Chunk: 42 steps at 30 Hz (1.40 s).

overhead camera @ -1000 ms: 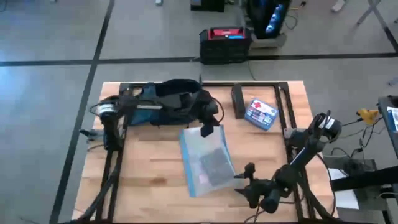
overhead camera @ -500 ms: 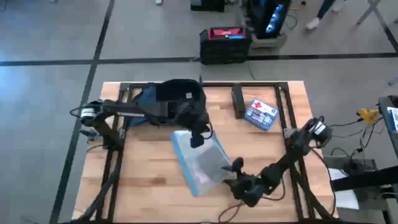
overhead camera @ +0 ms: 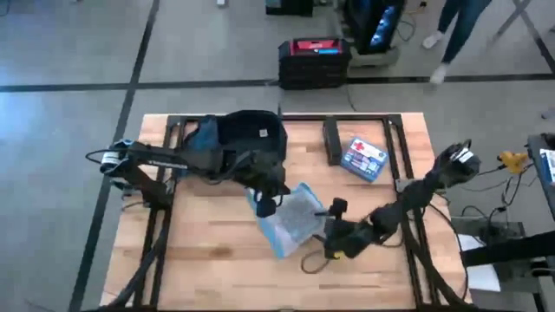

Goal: Unpack backpack
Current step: Put the zip bag into the dark blue backpack

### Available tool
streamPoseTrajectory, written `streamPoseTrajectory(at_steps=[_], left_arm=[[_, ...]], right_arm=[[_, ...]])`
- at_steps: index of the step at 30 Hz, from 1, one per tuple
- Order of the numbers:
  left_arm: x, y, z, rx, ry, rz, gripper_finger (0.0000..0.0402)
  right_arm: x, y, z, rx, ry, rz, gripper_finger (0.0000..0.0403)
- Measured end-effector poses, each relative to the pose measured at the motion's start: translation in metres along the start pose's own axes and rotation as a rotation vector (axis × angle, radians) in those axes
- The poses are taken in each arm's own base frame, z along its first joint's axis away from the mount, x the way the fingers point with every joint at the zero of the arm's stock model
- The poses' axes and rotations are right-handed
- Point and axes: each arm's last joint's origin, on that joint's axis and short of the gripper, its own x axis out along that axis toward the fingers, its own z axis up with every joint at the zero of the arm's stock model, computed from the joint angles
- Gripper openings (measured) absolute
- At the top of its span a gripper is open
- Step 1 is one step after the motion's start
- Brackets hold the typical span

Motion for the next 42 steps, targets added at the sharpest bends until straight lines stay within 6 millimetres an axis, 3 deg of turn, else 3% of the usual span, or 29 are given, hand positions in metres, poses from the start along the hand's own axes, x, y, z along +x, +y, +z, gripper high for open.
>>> streamPoseTrajectory(at_steps=[4,9,14,24,34,39,42], left_arm=[[-0.006,-0.004,0.002,0.005,-0.022,-0.012,0.0000],[-0.012,-0.006,0.004,-0.004,-0.039,-0.010,0.0000],[-0.015,-0.006,0.005,-0.010,-0.046,-0.001,0.0000],[-0.032,-0.011,0.013,-0.003,-0.123,-0.015,0.0000],[-0.063,-0.017,0.021,0.030,-0.219,-0.028,0.0000],[-0.071,-0.015,0.024,0.046,-0.259,0.034,0.0000],[-0.072,-0.015,0.025,0.050,-0.267,0.048,0.0000]], right_arm=[[-0.004,-0.002,0.016,0.019,-0.032,0.059,0.0344],[-0.029,-0.006,0.044,0.054,-0.102,0.106,0.0348],[-0.044,-0.029,0.048,0.109,-0.066,0.025,0.0348],[0.003,-0.046,0.036,0.206,0.114,0.171,0.0348],[0.028,-0.043,0.051,0.248,0.047,0.550,0.0348],[0.036,-0.033,0.057,0.227,-0.068,0.628,0.0346],[0.047,-0.030,0.053,0.201,-0.051,0.617,0.0320]])
